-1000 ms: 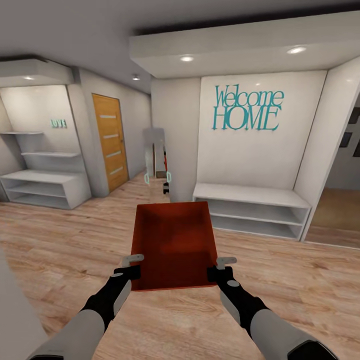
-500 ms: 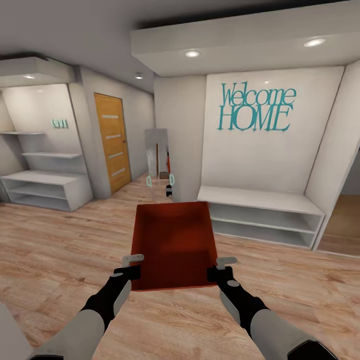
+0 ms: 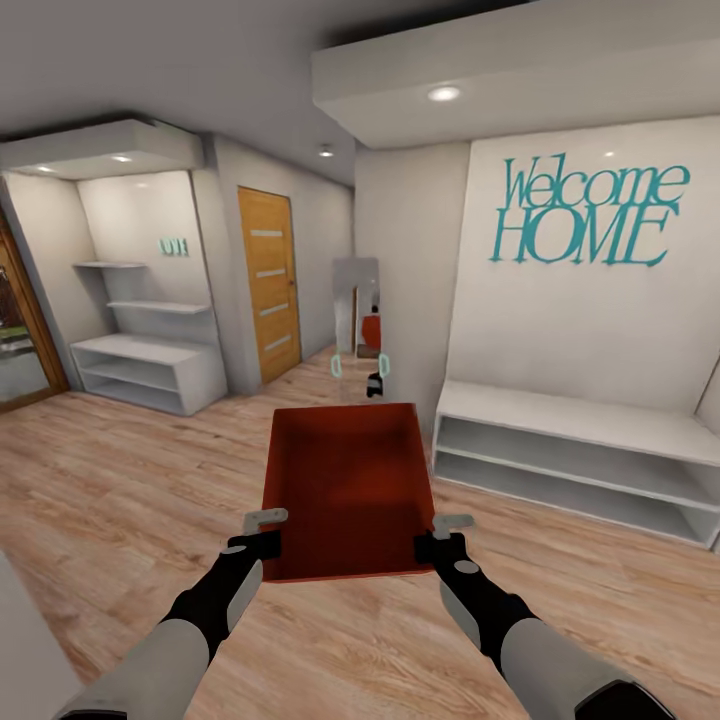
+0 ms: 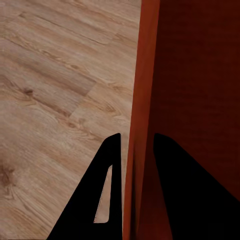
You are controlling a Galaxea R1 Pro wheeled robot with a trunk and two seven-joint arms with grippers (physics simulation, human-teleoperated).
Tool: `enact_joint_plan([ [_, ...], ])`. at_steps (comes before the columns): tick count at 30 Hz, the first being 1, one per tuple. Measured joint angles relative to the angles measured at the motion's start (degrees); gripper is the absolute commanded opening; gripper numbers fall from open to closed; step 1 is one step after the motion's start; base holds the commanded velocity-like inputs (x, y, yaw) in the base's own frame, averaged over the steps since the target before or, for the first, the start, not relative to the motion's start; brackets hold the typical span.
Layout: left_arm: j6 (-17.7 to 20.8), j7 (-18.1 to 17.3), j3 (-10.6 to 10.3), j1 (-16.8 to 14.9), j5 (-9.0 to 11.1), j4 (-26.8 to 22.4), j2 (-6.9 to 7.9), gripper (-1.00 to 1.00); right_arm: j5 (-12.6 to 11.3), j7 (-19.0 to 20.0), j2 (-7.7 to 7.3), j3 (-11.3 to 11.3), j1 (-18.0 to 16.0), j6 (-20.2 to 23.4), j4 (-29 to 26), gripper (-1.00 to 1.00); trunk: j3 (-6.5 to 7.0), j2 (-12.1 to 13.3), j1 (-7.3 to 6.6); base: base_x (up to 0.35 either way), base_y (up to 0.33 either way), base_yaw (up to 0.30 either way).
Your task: Move the two storage containers from the living room to the garage. In the garage, place one container on the floor and stack the other container on top of it (either order is fine).
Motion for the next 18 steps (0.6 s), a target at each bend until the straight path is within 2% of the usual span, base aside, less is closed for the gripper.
enact_joint_plan([
  [6,0.00,-0.02,-0.07,0.00,0.07,-0.01,0.04,-1.00,0.02,0.01,0.01,-0.03,0.00,0.00,-0.01,-1.00,0.00,0.00,0.00,0.322,0.000,0.191],
  [18,-0.01,-0.02,-0.02,0.00,0.05,0.01,0.02,-1.00,0.00,0.00,0.00,0.00,0.01,0.00,-0.01,-1.00,0.00,0.00,0.00,0.322,0.000,0.008],
])
